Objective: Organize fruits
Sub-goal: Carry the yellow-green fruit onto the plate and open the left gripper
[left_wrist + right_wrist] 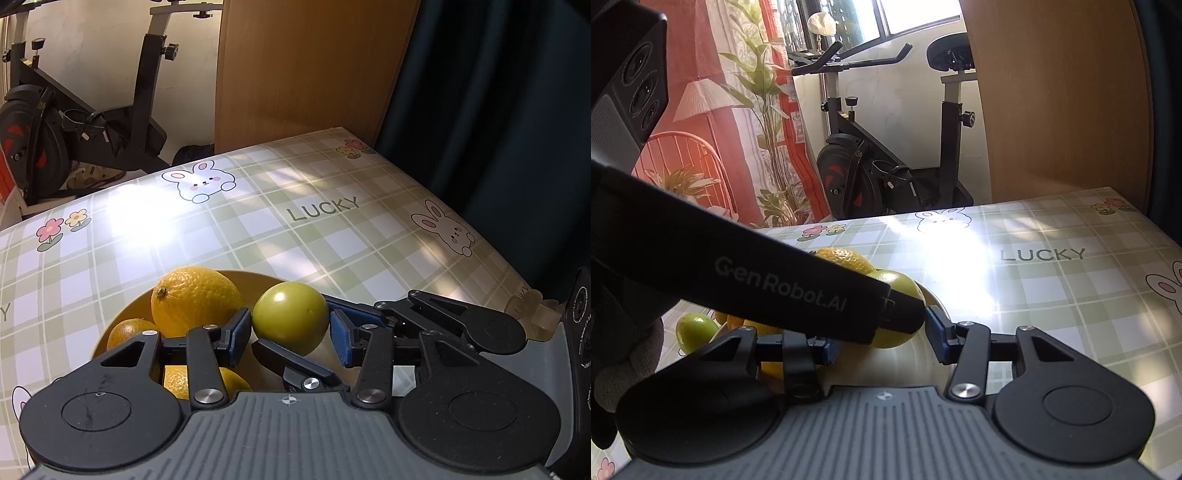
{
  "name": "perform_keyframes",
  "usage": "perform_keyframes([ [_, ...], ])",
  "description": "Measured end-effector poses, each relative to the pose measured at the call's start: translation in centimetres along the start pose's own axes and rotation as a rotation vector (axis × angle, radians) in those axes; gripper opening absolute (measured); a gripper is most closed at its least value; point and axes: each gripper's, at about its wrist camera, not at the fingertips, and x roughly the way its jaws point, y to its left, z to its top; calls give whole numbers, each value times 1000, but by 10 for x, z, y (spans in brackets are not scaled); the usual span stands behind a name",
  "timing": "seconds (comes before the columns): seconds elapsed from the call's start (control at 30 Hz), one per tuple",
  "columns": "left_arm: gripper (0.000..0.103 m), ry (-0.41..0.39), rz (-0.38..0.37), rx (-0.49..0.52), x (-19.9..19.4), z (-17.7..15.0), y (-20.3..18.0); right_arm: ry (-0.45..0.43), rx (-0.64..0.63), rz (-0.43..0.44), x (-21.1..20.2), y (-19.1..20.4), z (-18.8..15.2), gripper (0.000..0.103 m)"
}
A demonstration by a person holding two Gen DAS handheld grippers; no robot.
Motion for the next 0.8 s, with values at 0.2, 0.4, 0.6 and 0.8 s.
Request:
perform_keyframes([
  [0.2,48,18,-4,-14,5,-1,2,-5,-19,10,6,-3,0,50],
  [0.4,48,17,-20,-34,6,-3,6,10,3,14,10,-7,0,50],
  [0.6,48,5,-31,-53,4,-5,9,16,11,8,10,-7,-1,50],
  [0.8,48,-31,-42,-92,-9,-6,11,18,20,15,10,-9,-1,50],
])
